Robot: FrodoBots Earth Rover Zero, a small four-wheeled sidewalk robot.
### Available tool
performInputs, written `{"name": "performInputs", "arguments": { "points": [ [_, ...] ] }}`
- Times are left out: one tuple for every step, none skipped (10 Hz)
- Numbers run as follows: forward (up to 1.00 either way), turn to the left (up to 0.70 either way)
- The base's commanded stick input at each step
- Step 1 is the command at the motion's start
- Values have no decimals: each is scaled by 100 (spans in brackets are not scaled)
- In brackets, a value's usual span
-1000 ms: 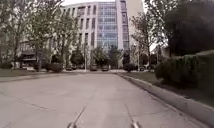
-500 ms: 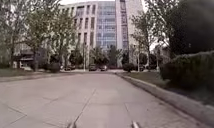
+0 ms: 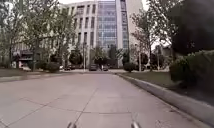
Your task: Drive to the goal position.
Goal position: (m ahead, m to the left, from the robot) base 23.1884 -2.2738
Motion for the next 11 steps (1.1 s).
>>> {"name": "performInputs", "arguments": {
  "points": [
    [70, 0],
    [70, 0],
    [70, 0],
    [70, 0],
    [70, 0],
    [70, 0],
    [70, 0],
    [70, 0],
    [70, 0],
    [70, 0],
    [70, 0]
  ]
}}
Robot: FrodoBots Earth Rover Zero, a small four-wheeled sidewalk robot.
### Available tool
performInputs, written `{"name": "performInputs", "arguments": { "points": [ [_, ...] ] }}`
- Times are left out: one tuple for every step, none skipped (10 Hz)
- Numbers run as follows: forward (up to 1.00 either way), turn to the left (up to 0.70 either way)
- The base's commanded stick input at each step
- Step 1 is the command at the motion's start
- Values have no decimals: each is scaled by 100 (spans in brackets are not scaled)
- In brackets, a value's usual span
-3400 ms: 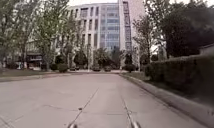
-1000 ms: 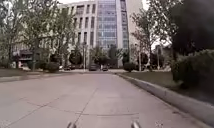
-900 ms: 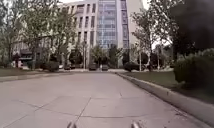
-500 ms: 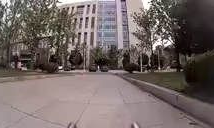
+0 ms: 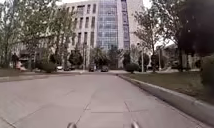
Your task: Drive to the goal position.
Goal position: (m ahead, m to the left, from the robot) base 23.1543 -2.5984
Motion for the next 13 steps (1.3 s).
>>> {"name": "performInputs", "arguments": {
  "points": [
    [69, 0],
    [20, 0],
    [0, 0],
    [0, 0],
    [0, 0],
    [0, 0],
    [0, 0],
    [0, 0],
    [0, 0],
    [0, 0],
    [0, 0],
    [7, 0],
    [27, 0]
  ]
}}
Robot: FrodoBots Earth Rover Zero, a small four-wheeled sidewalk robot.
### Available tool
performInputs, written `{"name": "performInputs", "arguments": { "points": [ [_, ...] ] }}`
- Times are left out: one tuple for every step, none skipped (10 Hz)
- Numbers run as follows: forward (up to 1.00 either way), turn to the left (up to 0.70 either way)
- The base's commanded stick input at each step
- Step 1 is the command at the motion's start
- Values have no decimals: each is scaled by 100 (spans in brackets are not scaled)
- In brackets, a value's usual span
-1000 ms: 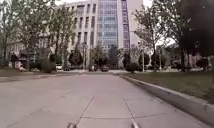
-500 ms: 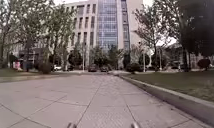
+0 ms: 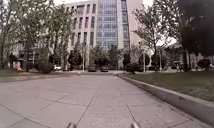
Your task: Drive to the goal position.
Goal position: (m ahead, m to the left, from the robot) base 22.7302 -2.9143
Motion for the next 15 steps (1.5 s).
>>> {"name": "performInputs", "arguments": {
  "points": [
    [45, 0],
    [45, 0],
    [45, 0],
    [45, 0],
    [45, 0],
    [45, 0],
    [45, 0],
    [45, 0],
    [45, 0],
    [45, 0],
    [45, 0],
    [45, 0],
    [45, 0],
    [45, 0],
    [45, 0]
  ]
}}
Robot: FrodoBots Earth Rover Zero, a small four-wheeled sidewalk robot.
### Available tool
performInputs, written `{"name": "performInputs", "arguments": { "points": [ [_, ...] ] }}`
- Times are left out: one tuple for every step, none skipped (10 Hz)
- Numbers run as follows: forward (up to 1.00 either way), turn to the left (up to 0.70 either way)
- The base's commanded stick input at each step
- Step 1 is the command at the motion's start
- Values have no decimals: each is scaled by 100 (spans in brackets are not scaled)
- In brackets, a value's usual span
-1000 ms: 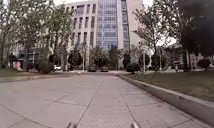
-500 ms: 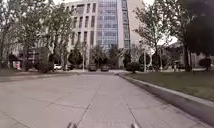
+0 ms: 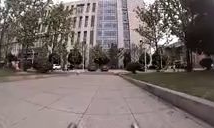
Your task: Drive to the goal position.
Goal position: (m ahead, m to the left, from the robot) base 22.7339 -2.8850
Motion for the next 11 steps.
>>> {"name": "performInputs", "arguments": {
  "points": [
    [45, 0],
    [45, -11],
    [45, -23],
    [45, -27],
    [45, -27],
    [45, -27],
    [45, -27],
    [45, -27],
    [45, -27],
    [45, -26],
    [45, 0]
  ]
}}
